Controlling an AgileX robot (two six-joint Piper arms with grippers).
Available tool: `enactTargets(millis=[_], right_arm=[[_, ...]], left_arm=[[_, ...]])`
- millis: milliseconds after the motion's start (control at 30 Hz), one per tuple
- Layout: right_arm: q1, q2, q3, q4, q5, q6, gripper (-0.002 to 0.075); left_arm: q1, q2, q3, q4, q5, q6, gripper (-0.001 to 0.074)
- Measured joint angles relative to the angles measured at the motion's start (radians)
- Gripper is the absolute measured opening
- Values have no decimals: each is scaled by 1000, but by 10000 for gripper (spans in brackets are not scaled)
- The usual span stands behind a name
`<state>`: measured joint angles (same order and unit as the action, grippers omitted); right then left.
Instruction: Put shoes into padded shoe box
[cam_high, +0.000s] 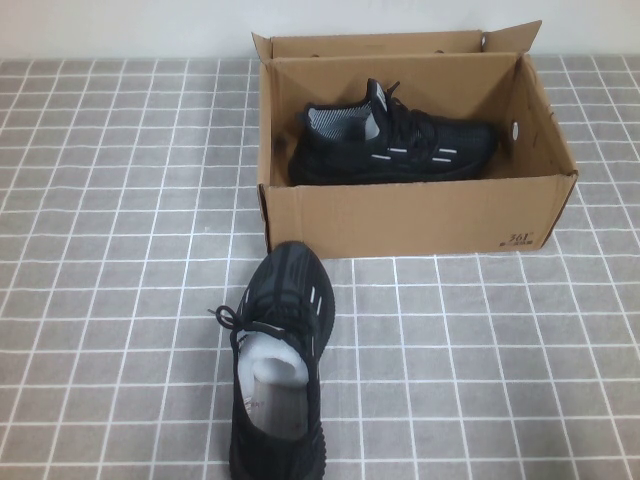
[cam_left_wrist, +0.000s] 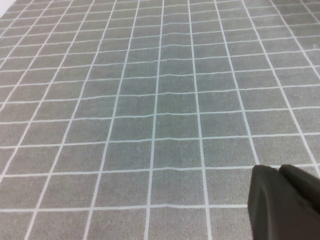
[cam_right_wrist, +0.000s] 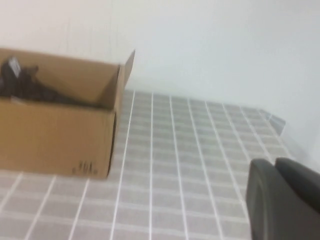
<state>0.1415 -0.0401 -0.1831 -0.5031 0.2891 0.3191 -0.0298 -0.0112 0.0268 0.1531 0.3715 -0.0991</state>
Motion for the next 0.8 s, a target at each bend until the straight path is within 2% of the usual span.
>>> enactTargets(millis=[200, 333, 500, 733, 800], right_arm=[[-57, 4, 214, 14, -206, 61, -7], [-72, 2, 213, 35, -71, 81, -7], [-109, 2, 213, 56, -18, 39, -7], [-128, 2, 213, 270, -7, -215, -7], [-146, 2, 210, 279, 57, -212, -7]], left_arm=[[0, 0, 0, 0, 1, 0, -6], [0, 0, 0, 0, 1, 0, -6], [0, 0, 0, 0, 1, 0, -6], [0, 0, 0, 0, 1, 0, -6], [0, 0, 0, 0, 1, 0, -6]])
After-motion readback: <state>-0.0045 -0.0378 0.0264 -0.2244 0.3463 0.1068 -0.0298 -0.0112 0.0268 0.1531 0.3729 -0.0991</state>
